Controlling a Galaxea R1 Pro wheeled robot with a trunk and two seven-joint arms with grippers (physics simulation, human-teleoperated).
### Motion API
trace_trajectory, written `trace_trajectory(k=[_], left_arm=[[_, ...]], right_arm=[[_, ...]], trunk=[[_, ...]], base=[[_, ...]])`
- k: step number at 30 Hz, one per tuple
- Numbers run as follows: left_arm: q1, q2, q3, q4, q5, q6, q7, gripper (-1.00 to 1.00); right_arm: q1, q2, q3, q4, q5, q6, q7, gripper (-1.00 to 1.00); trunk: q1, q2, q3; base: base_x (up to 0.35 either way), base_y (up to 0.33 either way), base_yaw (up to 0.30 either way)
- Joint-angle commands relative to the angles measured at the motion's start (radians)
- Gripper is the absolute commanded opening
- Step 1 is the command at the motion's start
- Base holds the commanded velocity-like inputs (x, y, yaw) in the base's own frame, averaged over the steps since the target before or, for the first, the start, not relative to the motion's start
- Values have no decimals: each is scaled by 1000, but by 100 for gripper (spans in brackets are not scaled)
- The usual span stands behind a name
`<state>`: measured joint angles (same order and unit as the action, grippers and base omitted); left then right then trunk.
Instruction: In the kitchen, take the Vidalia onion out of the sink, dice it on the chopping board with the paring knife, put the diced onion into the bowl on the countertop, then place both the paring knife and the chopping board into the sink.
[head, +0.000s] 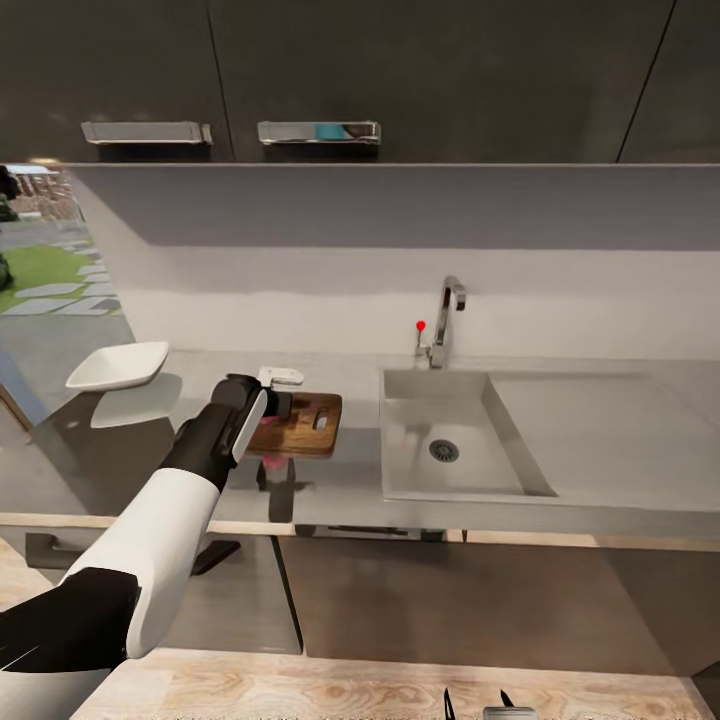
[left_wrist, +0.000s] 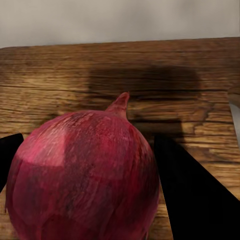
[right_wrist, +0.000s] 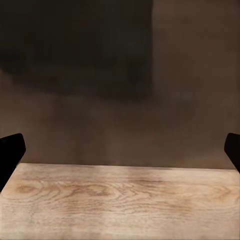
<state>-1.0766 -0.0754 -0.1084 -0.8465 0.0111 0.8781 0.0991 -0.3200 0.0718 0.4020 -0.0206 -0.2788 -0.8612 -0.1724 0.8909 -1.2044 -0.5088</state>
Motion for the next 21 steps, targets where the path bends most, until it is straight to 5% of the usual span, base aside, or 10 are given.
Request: trace_trajectory(k=[1, 21], left_arm=[[-1, 0, -2, -1, 0, 4, 3, -100], [0, -1, -3, -8, -2, 4, 4, -100]], right_arm=[[-1, 0, 9, 1, -6, -2, -4, 100], [-1, 0, 9, 1, -6, -2, -4, 100]], trunk=[[0, -1, -3], [0, -1, -17]], base=[[0, 0, 0], [22, 0, 0]])
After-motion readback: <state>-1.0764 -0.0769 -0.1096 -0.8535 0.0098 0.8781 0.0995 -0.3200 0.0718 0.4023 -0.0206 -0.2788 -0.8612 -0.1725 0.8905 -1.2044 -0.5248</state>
